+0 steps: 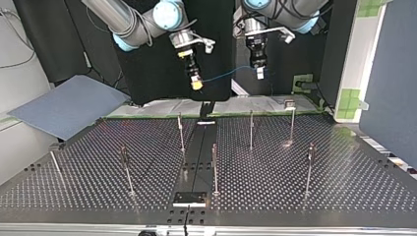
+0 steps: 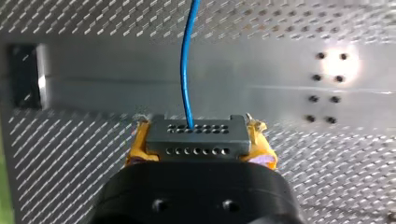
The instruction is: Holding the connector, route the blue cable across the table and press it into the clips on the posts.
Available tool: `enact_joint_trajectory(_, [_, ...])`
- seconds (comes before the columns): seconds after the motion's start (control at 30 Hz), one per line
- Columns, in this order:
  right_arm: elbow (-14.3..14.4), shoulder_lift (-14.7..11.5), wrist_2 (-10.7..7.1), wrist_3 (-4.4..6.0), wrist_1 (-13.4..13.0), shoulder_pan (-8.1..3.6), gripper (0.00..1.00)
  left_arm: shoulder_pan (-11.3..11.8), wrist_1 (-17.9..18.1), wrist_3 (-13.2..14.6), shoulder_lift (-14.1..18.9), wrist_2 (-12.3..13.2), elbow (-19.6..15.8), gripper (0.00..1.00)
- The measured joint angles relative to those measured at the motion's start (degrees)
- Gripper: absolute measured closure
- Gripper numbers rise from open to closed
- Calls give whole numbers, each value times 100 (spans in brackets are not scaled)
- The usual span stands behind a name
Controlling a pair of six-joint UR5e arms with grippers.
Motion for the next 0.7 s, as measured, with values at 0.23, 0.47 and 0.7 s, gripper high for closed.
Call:
enact_joint_trajectory(0.23, [-263,-341,-272,119,339,-2,100,69,-370,-55,356,-120,292,98])
enact_joint_trajectory(0.47, [-569,-659,-416,208,566,10,100,160,-732,-136,709,-272,357,98])
enact_joint_trajectory(0.7, [-795,-822,-447,247,625,-36,100,259,-1110,-411,977,-543,365,98])
